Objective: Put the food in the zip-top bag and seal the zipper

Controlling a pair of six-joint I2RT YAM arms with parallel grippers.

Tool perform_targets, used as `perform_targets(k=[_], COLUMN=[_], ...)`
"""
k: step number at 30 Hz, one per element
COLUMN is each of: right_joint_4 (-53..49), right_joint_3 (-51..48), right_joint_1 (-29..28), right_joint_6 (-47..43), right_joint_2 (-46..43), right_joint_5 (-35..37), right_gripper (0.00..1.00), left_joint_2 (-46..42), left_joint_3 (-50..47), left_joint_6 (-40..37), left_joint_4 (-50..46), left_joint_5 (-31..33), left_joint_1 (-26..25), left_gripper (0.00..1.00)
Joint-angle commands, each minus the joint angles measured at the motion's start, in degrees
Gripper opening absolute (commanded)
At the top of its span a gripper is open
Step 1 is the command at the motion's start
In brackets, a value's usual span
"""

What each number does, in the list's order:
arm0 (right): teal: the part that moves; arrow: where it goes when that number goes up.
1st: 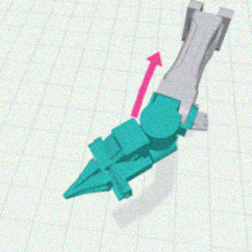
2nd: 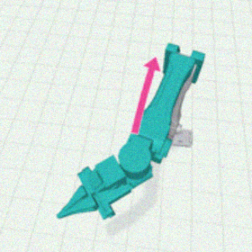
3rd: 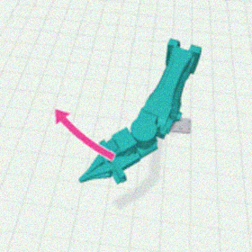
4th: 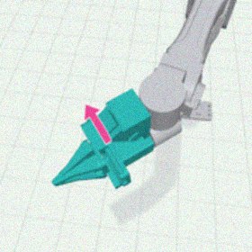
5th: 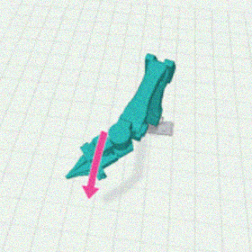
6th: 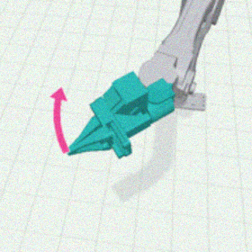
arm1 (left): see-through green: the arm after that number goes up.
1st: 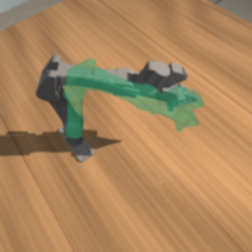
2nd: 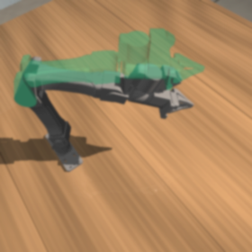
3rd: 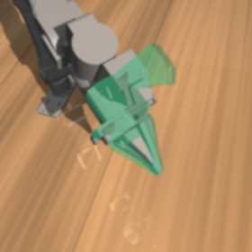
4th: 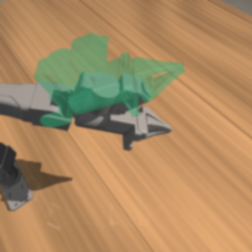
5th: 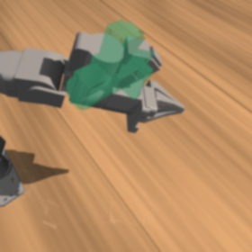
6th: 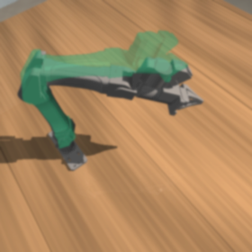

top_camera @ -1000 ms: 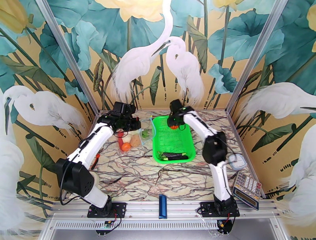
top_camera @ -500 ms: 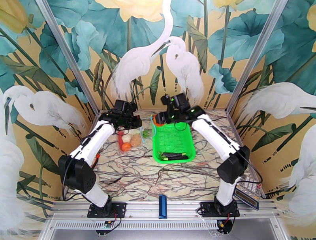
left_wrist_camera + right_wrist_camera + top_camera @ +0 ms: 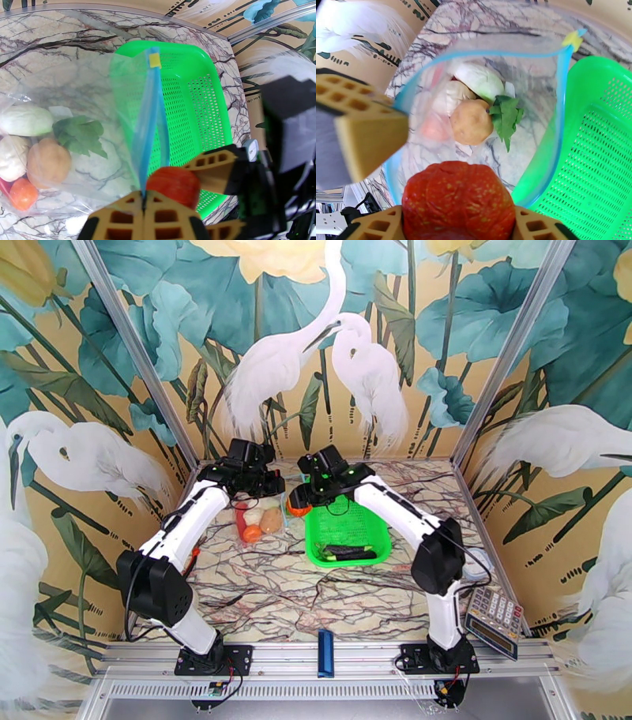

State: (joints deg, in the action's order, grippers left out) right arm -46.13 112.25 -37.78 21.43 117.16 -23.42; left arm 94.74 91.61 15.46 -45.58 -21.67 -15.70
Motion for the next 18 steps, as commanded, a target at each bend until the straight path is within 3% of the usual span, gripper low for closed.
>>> perform_targets(k=[1,5,12,18], right_joint_4=[-1.3,-2.6,-2.7,-3.7], right_joint_3=[3.3,5.2,5.6,6.1], right_joint_1=[-0.2,-0.5,-0.4,0.0], right_joint_6=[1.0,0.6,0.3,-0.6], right_joint_2=[1.6,3.0,2.4,1.9], right_joint_5=[0.2,0.5,1.4,2.1], right_gripper=[0.65,0.76,0.85,0.86], left_joint_2=[-0.7,-0.9,-1.5,-1.8], left_joint_3=[1.6,1.4,1.5,1.6], left_joint_6=[0.3,0.3,0.3,0.3], left_joint_4=[0.9,1.1,1.0,0.9], left_joint_5=[-1.9,-2.0,-2.0,-2.4], left_joint_1=[0.3,0.3,0.3,0.4], left_gripper=[0.0,0.0,0.0,0.0])
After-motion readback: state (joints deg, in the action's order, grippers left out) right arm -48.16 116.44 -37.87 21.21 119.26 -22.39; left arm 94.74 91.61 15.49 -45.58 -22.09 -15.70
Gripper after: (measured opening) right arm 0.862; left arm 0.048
